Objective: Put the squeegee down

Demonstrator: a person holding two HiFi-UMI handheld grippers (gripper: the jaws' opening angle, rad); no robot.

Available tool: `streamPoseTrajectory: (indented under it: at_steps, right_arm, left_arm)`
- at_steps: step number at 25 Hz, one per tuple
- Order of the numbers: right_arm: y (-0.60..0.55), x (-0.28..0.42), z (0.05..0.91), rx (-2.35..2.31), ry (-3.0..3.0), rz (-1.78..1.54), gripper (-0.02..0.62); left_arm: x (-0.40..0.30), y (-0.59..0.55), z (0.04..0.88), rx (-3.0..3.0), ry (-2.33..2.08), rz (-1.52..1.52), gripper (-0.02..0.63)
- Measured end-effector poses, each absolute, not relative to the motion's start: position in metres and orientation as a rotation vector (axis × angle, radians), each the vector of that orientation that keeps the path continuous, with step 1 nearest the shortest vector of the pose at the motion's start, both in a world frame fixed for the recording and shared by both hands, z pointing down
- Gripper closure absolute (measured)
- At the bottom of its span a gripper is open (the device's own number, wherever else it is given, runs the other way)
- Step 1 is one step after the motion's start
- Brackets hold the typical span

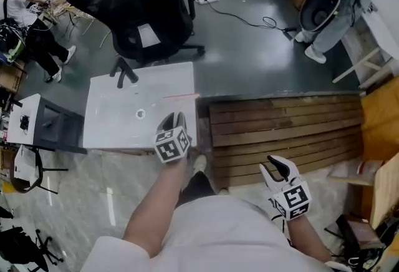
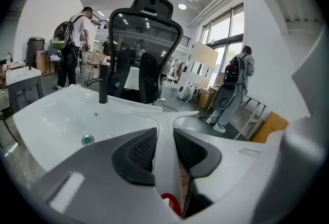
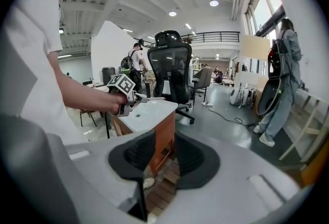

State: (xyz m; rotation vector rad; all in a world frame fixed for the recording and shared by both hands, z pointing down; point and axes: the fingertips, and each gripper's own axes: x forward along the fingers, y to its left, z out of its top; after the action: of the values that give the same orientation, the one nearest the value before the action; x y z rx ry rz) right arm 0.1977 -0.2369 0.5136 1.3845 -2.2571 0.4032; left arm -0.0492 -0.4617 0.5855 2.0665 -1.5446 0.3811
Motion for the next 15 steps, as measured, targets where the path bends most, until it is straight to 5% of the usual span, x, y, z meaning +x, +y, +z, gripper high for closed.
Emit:
streamPoseTrajectory:
  at_steps: [15]
  right_arm:
    - [-0.322,0.206,0.509,1.491,-2.082,0.512,0.482]
  left_arm:
    - [-0.047,-0.623,0.661,1.911,-1.547,0.455,0.497]
